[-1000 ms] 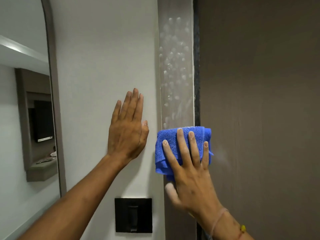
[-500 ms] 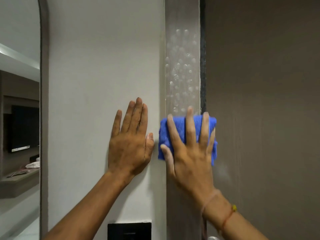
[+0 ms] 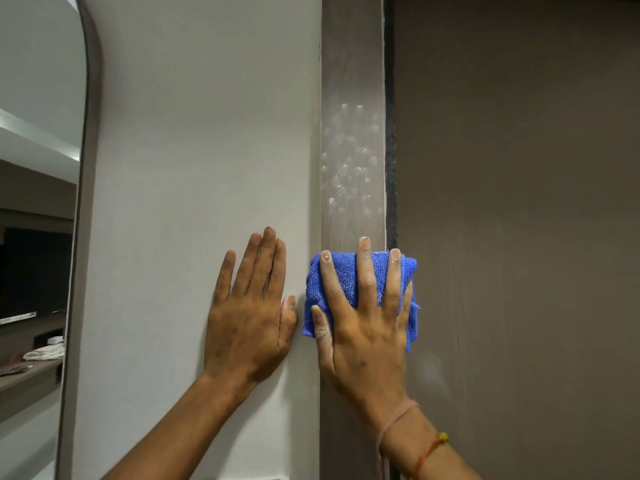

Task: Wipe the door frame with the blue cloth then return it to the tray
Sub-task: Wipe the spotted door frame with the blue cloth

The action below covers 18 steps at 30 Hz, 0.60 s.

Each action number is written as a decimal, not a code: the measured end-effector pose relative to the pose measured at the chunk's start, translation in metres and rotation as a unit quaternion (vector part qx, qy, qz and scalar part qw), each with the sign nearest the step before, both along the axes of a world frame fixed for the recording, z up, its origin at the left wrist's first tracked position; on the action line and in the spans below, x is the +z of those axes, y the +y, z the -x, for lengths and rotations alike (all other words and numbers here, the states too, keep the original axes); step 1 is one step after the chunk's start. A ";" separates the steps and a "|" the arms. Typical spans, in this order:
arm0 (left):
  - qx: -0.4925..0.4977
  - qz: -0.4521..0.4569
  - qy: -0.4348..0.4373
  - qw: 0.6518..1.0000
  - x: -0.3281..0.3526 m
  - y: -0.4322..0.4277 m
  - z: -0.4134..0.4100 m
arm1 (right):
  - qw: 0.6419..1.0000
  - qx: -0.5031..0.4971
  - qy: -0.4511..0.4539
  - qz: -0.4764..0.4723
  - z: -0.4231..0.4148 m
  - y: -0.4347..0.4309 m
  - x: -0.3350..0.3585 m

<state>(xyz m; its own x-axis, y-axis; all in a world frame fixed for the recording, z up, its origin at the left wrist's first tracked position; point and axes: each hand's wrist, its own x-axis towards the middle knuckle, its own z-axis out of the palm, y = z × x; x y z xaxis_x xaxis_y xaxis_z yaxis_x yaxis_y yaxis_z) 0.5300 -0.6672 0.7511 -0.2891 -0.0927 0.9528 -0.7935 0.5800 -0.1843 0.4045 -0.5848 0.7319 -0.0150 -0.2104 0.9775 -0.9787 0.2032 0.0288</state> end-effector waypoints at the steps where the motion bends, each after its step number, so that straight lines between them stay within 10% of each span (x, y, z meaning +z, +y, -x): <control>1: 0.002 -0.001 -0.002 1.000 0.000 0.000 0.000 | 1.000 0.001 0.009 -0.002 0.002 0.001 0.007; 18: 0.001 0.005 0.042 0.999 0.068 -0.002 -0.002 | 1.000 0.008 0.011 0.016 0.005 -0.001 0.069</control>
